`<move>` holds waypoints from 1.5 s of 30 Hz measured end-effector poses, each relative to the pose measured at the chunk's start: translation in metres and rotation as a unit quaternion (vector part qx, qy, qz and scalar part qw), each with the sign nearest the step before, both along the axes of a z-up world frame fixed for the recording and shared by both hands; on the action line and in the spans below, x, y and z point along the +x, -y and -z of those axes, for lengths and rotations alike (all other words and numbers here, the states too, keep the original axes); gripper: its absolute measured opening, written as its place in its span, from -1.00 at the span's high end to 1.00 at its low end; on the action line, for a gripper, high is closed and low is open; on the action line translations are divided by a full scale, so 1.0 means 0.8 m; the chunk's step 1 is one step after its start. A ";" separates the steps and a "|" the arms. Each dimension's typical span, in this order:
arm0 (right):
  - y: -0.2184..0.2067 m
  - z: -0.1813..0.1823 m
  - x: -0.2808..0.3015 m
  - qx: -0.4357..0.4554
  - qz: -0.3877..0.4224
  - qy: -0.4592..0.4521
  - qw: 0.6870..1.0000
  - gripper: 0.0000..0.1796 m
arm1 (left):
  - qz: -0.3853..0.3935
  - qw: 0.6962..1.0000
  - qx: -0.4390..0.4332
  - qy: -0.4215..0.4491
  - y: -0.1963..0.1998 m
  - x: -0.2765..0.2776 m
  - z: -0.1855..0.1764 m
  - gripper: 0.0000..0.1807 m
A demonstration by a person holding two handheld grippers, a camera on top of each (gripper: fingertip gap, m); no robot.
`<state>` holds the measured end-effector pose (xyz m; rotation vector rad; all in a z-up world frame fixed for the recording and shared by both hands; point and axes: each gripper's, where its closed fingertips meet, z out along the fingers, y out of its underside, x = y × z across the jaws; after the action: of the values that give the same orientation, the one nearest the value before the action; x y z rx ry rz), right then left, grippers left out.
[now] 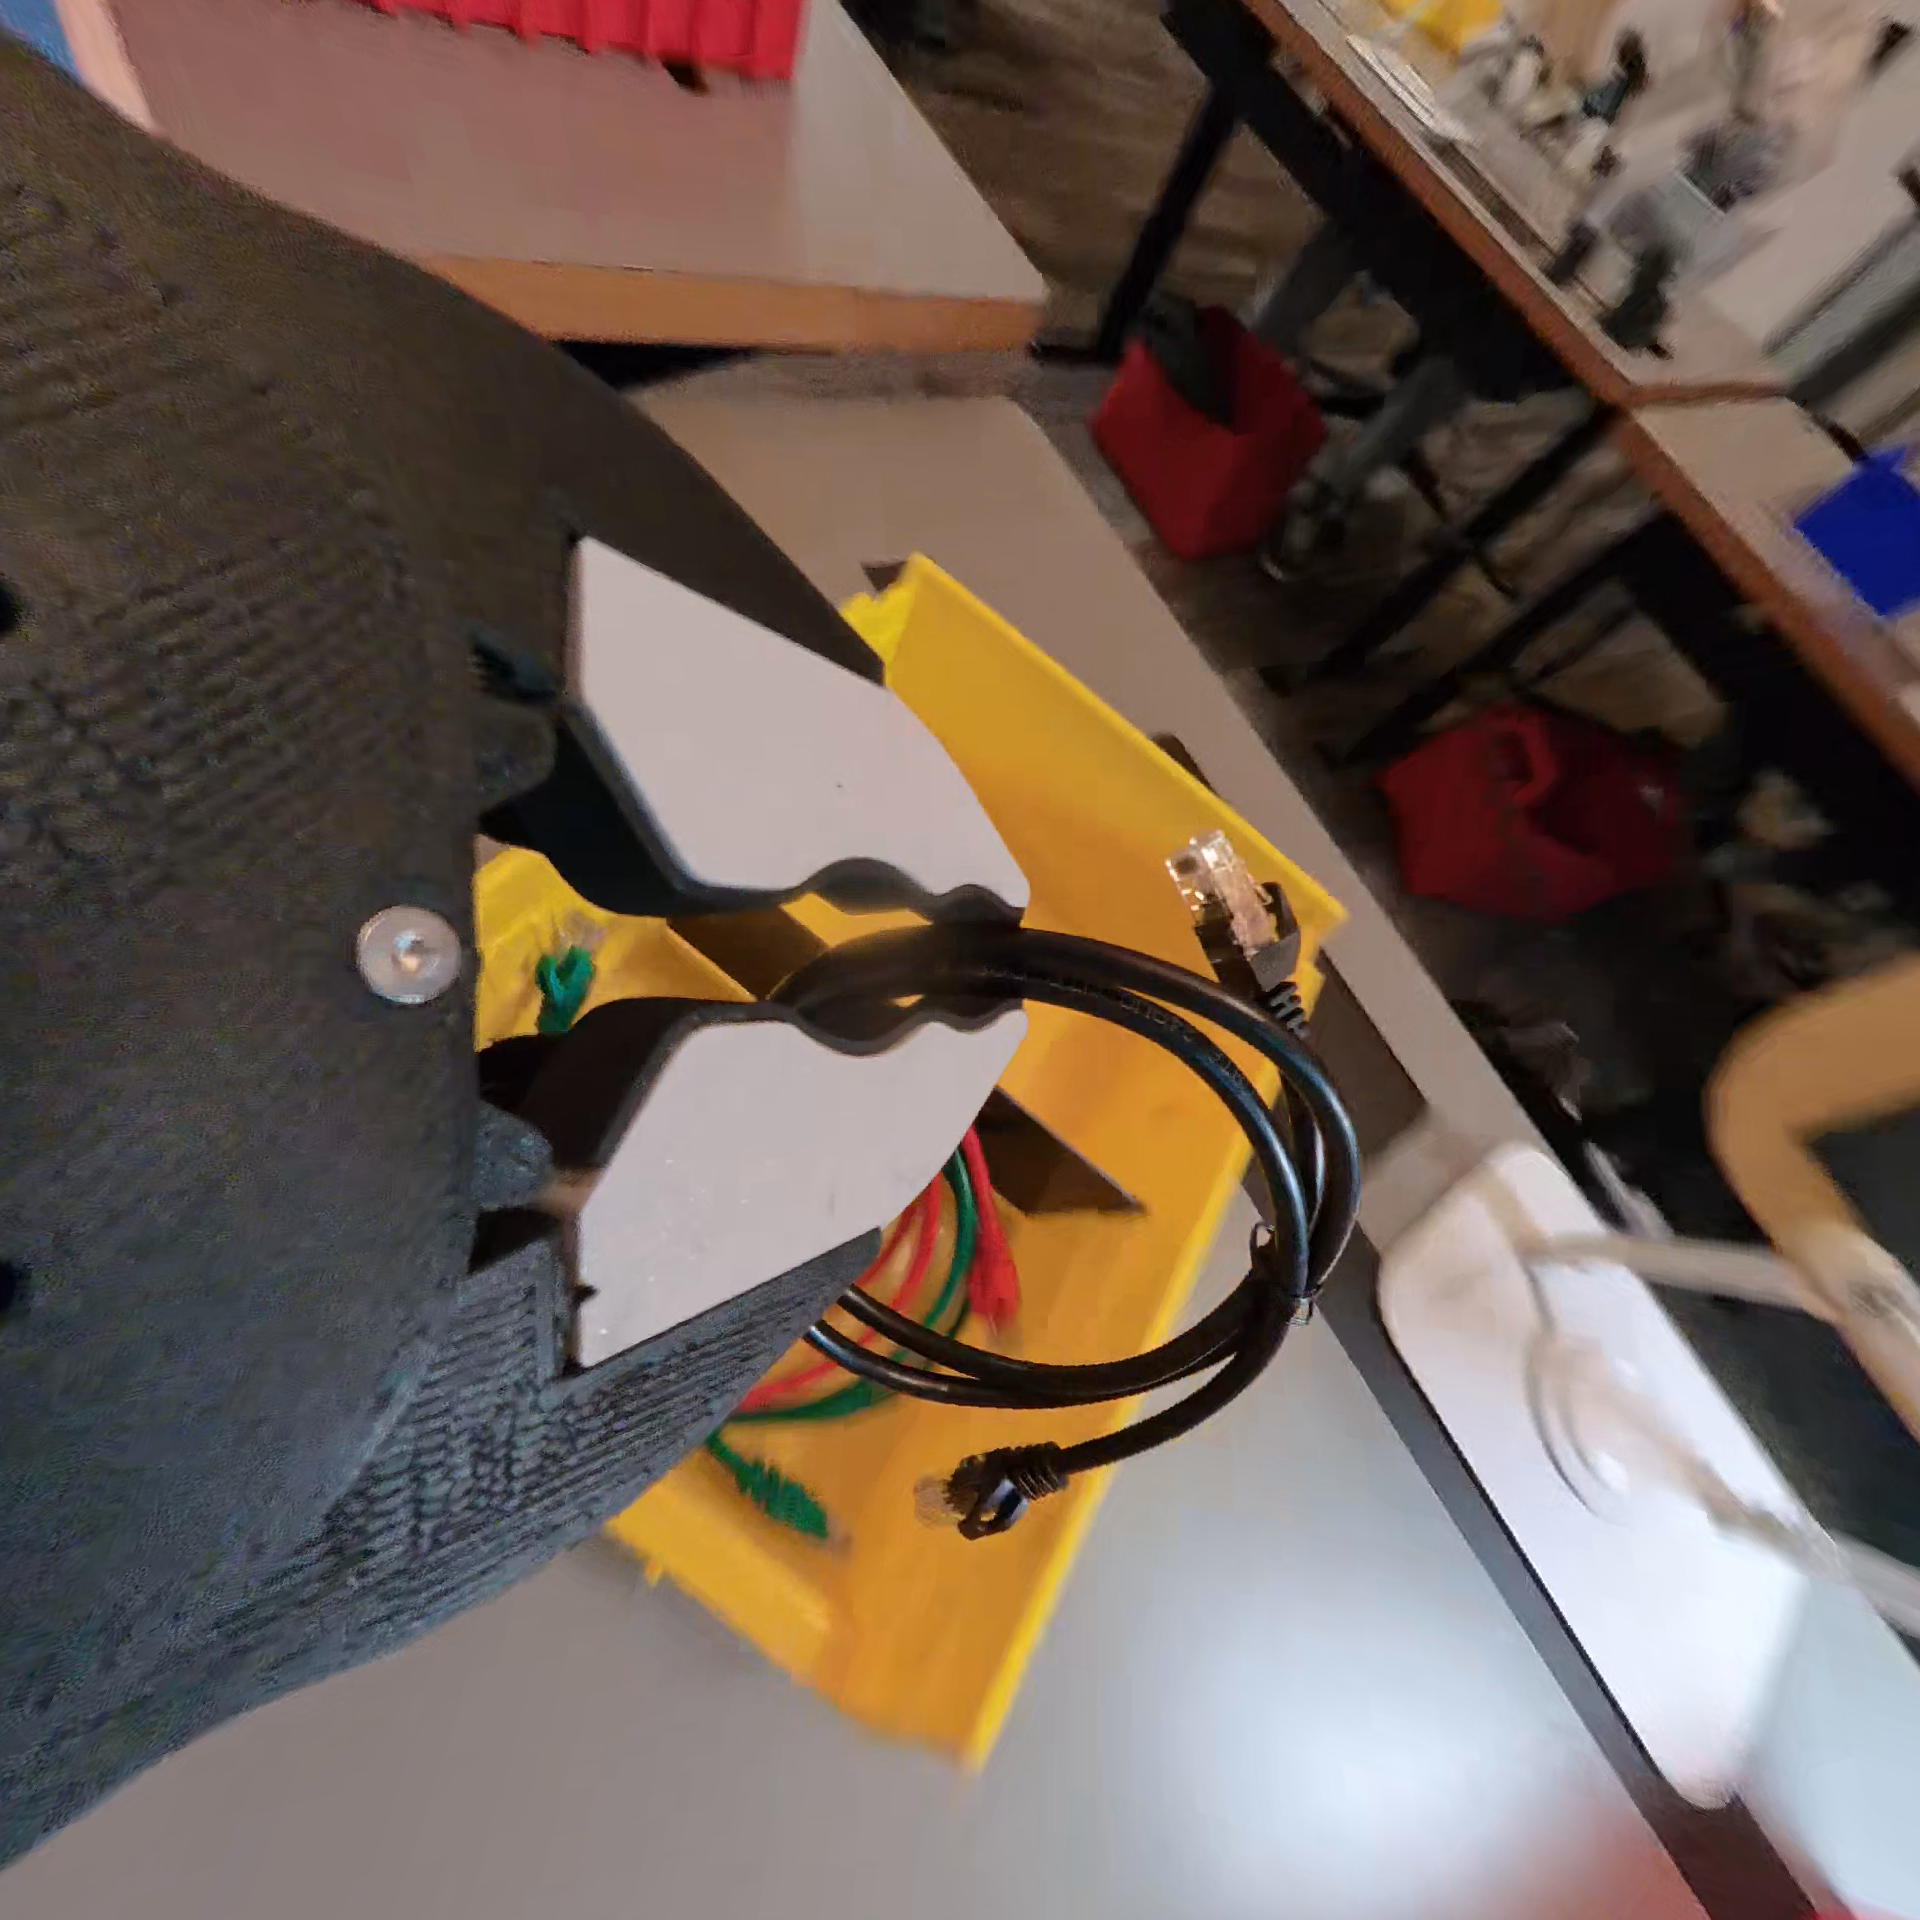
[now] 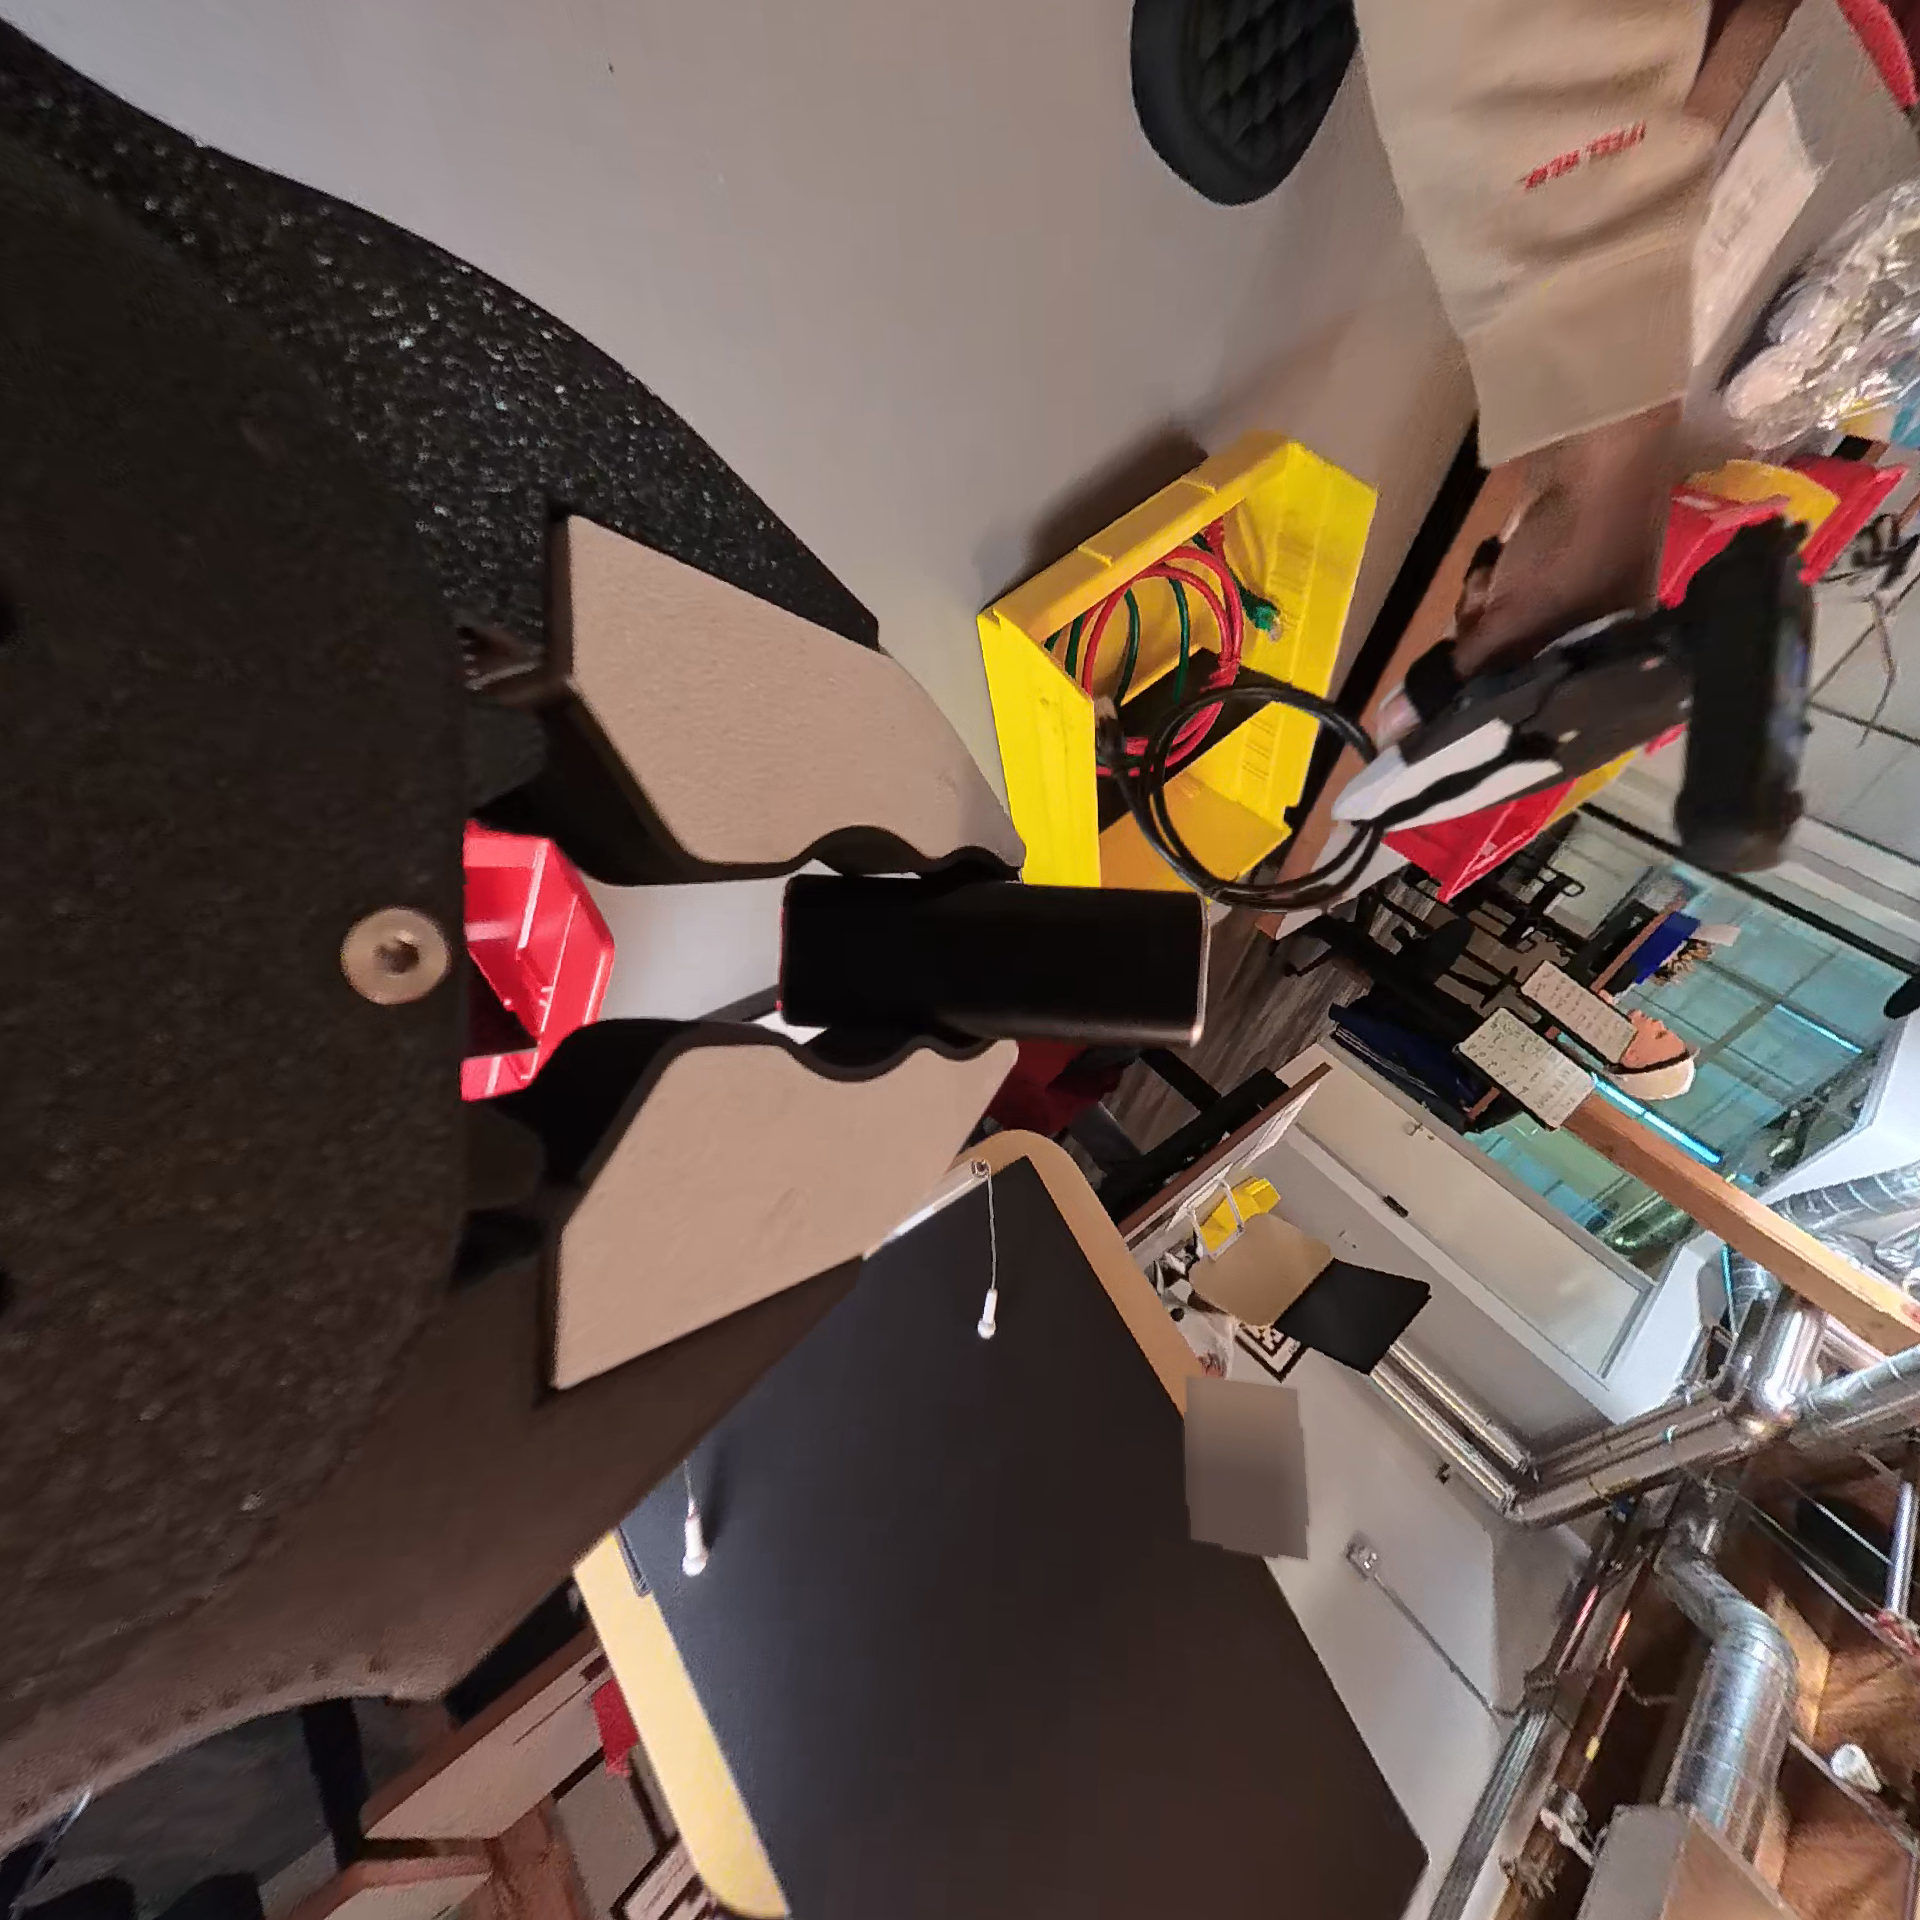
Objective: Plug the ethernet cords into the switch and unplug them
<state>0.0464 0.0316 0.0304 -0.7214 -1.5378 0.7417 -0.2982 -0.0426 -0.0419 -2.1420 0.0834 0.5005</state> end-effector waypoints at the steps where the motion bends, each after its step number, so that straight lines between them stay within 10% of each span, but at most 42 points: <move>1: -0.003 -0.003 0.003 -0.002 0.002 -0.004 1.000 0.72 | 0.035 0.999 0.014 0.020 -0.002 0.022 -0.011 0.86; 6: -0.012 -0.016 0.017 -0.017 0.007 -0.020 1.000 0.72 | 0.271 0.953 -0.004 0.132 -0.012 0.165 -0.014 0.86; 15: -0.021 -0.009 0.019 -0.007 0.020 -0.002 1.000 0.72 | 0.470 0.840 -0.240 0.130 -0.023 0.327 0.141 0.86; 21: -0.026 -0.005 0.019 -0.010 0.023 0.001 1.000 0.72 | 0.471 0.840 -0.237 0.131 -0.034 0.337 0.158 0.86; 29: -0.035 -0.007 0.021 -0.014 0.034 -0.007 0.999 0.72 | 0.389 0.917 0.053 0.073 -0.100 0.301 0.049 0.86; 40: -0.033 -0.005 0.019 -0.010 0.034 0.000 0.999 0.72 | 0.291 0.939 -0.132 0.124 -0.094 0.277 0.124 0.83; 45: -0.037 -0.005 0.021 -0.009 0.039 0.001 0.999 0.72 | 0.346 0.872 -0.336 0.084 -0.015 0.279 0.170 0.65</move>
<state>0.0636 0.0608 0.0344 -0.7901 -1.4981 0.6979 -0.0751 -0.0306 -0.1776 -2.5873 1.0182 -0.1815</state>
